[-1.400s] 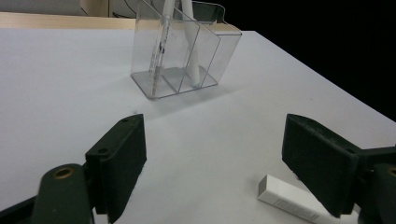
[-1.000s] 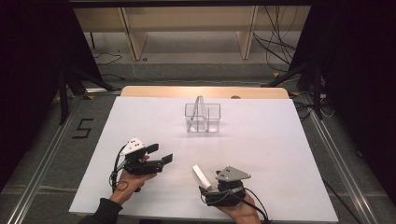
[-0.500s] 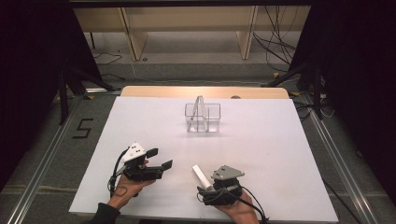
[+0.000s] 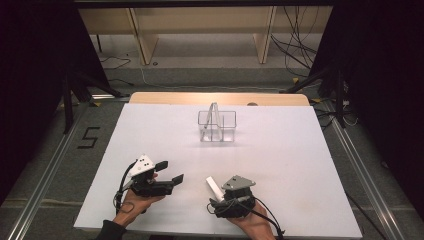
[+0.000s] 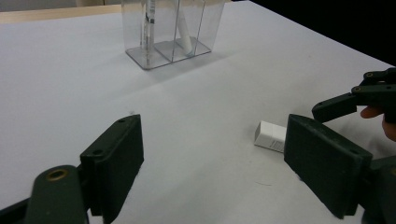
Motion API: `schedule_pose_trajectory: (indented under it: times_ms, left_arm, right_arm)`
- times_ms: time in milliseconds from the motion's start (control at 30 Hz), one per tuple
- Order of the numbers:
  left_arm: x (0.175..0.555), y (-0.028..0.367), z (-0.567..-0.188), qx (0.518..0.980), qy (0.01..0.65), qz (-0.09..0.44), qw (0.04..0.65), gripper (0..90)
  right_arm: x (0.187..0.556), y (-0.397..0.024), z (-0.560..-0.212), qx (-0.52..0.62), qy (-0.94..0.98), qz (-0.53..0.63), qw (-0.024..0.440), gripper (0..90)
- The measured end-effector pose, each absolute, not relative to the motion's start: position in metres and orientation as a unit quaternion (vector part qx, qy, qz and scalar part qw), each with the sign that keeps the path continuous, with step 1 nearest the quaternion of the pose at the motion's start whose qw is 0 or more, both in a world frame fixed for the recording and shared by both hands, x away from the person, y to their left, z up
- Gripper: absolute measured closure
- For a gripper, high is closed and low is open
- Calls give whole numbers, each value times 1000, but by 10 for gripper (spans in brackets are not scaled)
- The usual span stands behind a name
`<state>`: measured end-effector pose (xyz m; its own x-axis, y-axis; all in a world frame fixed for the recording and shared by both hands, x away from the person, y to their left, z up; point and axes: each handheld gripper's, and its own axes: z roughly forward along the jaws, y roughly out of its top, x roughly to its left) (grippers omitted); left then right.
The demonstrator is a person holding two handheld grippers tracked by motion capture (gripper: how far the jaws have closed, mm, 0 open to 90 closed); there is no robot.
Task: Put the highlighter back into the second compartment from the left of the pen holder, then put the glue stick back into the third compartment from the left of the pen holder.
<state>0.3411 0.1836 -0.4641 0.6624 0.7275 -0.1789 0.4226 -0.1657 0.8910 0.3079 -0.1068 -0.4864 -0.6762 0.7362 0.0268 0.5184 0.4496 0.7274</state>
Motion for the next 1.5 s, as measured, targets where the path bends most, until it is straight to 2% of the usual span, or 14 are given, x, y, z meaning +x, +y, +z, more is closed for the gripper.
schedule_pose_trajectory:
  times_ms: [200, 1167, 1500]
  left_arm:
    - [338, 184, -464, 751, 381, 151, 517, 193]
    - [334, 179, -468, 757, 380, 148, 511, 194]
    - [334, 181, -468, 752, 386, 147, 513, 195]
  right_arm:
    - [312, -107, -489, 381, 840, 359, 141, 273]
    - [311, -101, -492, 382, 843, 353, 137, 659]
    - [310, -102, -491, 386, 839, 355, 144, 677]
